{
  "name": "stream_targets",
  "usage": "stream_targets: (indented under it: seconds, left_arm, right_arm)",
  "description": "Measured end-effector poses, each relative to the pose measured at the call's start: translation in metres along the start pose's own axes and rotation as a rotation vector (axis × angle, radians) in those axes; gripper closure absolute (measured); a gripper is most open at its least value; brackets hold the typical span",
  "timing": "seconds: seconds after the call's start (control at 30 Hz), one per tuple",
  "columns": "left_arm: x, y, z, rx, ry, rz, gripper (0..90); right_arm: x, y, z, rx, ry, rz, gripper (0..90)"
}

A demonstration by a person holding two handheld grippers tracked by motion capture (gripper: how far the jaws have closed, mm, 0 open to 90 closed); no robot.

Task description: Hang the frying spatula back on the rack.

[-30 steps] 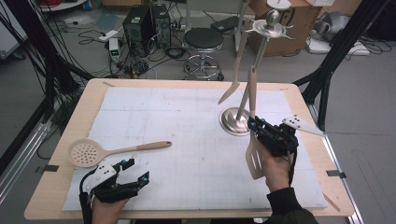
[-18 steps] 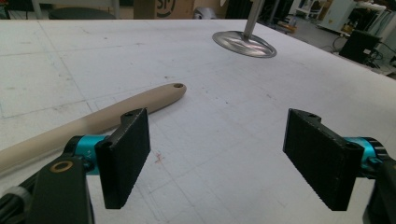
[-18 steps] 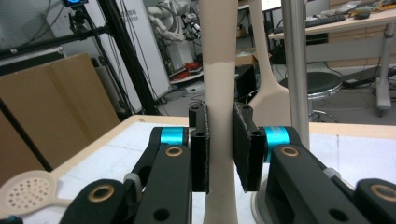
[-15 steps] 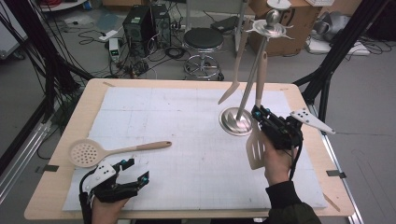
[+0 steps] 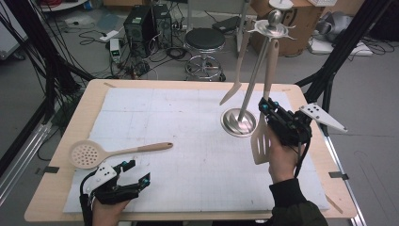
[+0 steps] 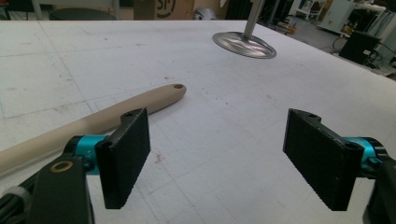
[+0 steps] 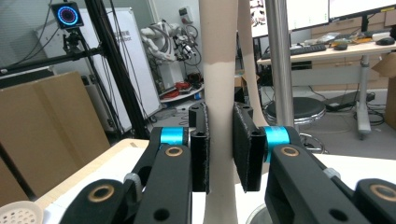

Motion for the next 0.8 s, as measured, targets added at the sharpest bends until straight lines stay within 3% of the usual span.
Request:
stream_targets:
  seconds: [0.33,0.5,0.6,0.73,0.8]
  left_arm:
    - [0.0,0.0,-0.001,0.001,-0.003,-0.005,23.6]
    - [0.0,0.001,-0.001,-0.001,-0.004,-0.006,23.6]
    - [0.0,0.001,-0.001,-0.001,-0.006,-0.007,23.6]
    - [0.0,0.001,-0.002,0.0,-0.008,-0.007,23.6]
    - [0.0,0.001,-0.002,-0.002,-0.007,-0.008,23.6]
  right_arm:
    - [-0.003,0.003,0.009,0.013,0.024,-0.005,78.4]
    - [-0.002,0.0,0.015,0.052,0.063,-0.009,78.3]
    - [0.002,-0.002,0.017,0.103,0.097,-0.033,78.3]
    - [0.004,-0.004,0.018,0.14,0.102,-0.043,78.3]
    - [0.004,-0.006,0.019,0.137,0.104,-0.035,78.2]
Point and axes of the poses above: each handheld gripper's, and its own axes: z roughly forward along the jaws, x roughly out of its underside, y roughly to its left, the point moved 5 cm from there along z, roughly forward along the jaws, and after that the axes turned 6 degrees about -x, right-handed, at the moved point
